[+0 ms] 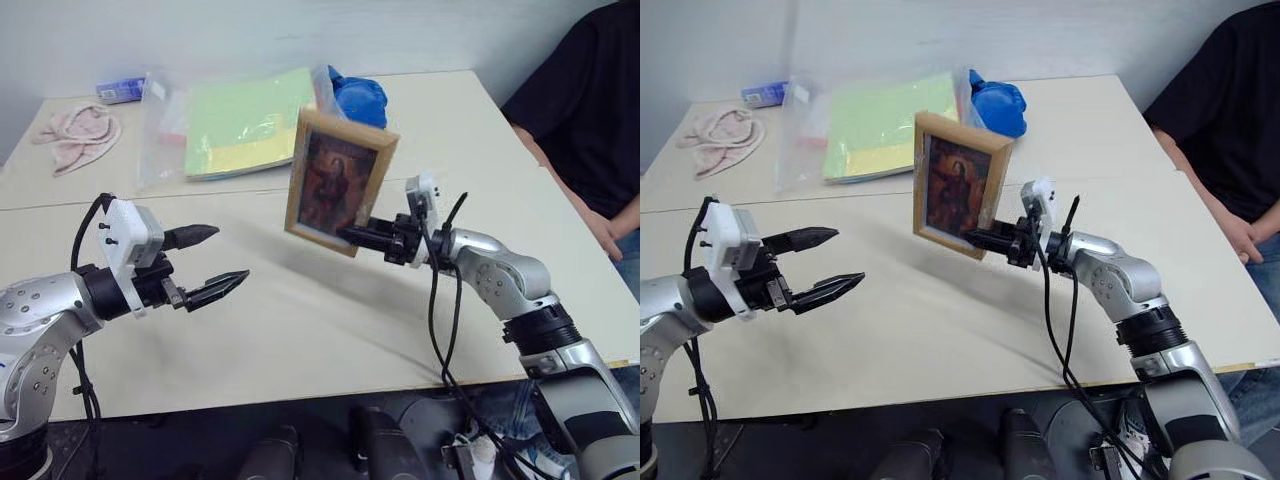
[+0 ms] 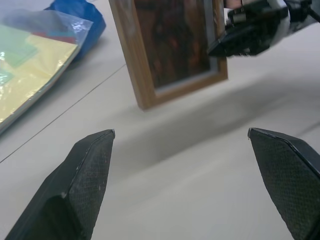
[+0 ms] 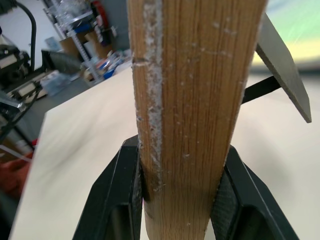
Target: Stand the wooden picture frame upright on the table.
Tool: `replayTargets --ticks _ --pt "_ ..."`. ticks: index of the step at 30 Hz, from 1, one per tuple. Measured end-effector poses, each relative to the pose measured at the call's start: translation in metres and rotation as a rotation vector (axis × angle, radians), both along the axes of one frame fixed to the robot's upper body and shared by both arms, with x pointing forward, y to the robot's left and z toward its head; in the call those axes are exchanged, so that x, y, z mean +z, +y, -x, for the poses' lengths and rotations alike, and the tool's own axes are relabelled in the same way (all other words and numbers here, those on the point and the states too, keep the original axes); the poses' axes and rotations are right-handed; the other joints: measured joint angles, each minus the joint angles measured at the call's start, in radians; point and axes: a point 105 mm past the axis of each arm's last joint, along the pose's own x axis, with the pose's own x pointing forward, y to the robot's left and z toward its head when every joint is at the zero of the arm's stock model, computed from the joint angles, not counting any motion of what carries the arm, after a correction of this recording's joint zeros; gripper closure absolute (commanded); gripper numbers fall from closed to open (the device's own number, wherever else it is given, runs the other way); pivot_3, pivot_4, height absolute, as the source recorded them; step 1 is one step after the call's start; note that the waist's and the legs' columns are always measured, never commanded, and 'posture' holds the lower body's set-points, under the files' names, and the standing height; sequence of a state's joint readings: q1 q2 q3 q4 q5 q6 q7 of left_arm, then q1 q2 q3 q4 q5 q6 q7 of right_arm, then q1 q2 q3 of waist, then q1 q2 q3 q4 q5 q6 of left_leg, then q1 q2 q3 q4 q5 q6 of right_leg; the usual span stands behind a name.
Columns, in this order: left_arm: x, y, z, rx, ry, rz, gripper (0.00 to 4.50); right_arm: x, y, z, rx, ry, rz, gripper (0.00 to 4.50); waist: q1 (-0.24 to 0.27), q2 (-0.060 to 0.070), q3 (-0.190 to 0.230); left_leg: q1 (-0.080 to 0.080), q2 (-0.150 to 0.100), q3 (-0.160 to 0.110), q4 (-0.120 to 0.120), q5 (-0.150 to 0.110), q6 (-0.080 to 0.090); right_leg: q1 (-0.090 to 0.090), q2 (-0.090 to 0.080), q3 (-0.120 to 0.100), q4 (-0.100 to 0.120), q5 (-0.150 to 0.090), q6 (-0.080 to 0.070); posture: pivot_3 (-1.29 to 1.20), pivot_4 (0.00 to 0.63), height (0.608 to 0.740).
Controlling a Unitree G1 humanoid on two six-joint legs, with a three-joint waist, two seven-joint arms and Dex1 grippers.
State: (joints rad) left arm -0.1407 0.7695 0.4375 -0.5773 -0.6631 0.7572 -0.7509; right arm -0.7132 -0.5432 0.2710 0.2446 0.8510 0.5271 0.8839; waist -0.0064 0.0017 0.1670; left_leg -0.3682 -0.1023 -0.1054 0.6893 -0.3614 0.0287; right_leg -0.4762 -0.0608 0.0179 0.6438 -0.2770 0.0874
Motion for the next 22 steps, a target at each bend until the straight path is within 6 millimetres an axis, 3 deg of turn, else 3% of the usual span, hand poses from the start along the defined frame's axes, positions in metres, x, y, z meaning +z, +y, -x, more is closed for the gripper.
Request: replayTargets --ticks 3,6,14,15,17,20,22 --pt "-0.002 0.0 -0.002 0.007 0.006 0.01 0.0 -0.031 -0.002 0.001 0.008 0.046 0.064 3.25 0.009 0.0 0.0 -0.001 -0.001 0.0 0.004 -0.001 0.001 0.0 0.0 0.0 0.0 0.0 0.001 0.0 0.15 0.74" --pt "-0.004 -0.002 -0.004 0.005 0.01 0.015 0.0 -0.037 0.0 0.003 0.028 0.007 0.078 3.25 0.005 0.0 0.0 0.0 -0.001 0.001 0.005 -0.001 0.001 0.0 0.0 0.0 0.001 0.0 0.001 0.0 0.15 0.74" --pt "-0.007 -0.002 -0.008 -0.006 0.036 0.025 0.0 -0.051 -0.011 0.009 0.052 -0.007 0.168 0.57 0.005 0.0 0.0 -0.001 -0.001 0.001 0.006 -0.001 0.001 0.0 0.0 0.0 0.002 0.0 0.001 0.0 0.15 0.74" --pt "-0.007 -0.001 -0.008 -0.012 0.042 0.024 0.0 -0.047 -0.021 0.009 0.049 -0.024 0.205 0.28 0.008 0.0 0.0 -0.001 -0.001 0.001 0.006 -0.002 0.001 0.0 -0.001 0.0 0.001 0.0 0.001 0.0 0.15 0.74" --pt "-0.008 0.002 -0.009 -0.013 0.057 0.016 0.0 -0.033 -0.047 0.008 0.024 -0.062 0.253 0.28 0.01 0.0 0.0 -0.001 -0.002 0.001 0.006 -0.002 0.001 0.0 -0.001 0.0 0.001 0.0 0.001 0.0 0.15 0.74" --pt "-0.007 0.006 -0.011 -0.019 0.069 0.012 0.0 0.01 -0.092 0.018 0.009 -0.087 0.259 0.28 0.015 0.0 0.0 -0.002 -0.001 0.001 0.006 -0.002 0.001 0.0 -0.001 0.0 0.001 0.0 0.001 0.0 0.15 0.74" --pt "-0.006 0.009 -0.013 -0.018 0.073 0.006 0.0 0.036 -0.104 0.026 0.021 -0.119 0.235 0.28 0.015 0.0 0.0 -0.001 0.0 0.001 0.006 -0.003 0.0 0.0 0.0 0.0 0.0 0.0 0.001 0.0 0.15 0.74"
